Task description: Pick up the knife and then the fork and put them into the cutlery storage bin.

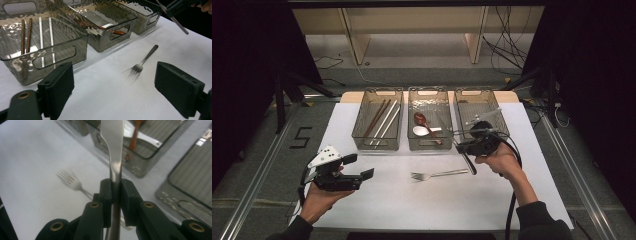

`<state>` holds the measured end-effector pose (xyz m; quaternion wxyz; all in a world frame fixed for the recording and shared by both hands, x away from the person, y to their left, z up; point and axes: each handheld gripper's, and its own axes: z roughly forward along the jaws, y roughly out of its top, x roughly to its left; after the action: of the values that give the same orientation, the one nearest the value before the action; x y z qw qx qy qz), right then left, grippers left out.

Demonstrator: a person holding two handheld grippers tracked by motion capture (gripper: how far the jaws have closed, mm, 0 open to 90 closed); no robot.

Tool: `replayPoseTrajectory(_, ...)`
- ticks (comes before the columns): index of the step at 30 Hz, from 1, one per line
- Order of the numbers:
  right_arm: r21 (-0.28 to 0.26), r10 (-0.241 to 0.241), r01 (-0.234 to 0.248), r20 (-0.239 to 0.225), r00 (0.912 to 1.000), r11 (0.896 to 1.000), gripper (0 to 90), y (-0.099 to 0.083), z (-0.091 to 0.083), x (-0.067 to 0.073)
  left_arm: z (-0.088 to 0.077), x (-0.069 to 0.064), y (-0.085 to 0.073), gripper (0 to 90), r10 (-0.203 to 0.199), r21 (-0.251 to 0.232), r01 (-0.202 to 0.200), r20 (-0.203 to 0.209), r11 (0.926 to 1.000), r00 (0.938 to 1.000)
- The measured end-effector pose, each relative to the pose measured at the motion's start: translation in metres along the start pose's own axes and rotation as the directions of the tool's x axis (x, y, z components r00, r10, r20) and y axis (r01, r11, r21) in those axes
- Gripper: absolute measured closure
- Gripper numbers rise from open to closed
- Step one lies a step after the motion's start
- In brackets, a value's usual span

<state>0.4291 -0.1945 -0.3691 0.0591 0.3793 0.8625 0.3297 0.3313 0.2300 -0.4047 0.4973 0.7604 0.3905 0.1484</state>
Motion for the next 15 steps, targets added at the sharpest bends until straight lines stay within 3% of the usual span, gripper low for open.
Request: replayPoseTrajectory(15,-0.067,0.121,-0.115,0.083,0.9892,0.991,80.8,0.024,-0.020,-0.045,0.000,0.001,0.000,15.4,-0.004,-0.002,0.004,-0.001,1.0000,1.0000)
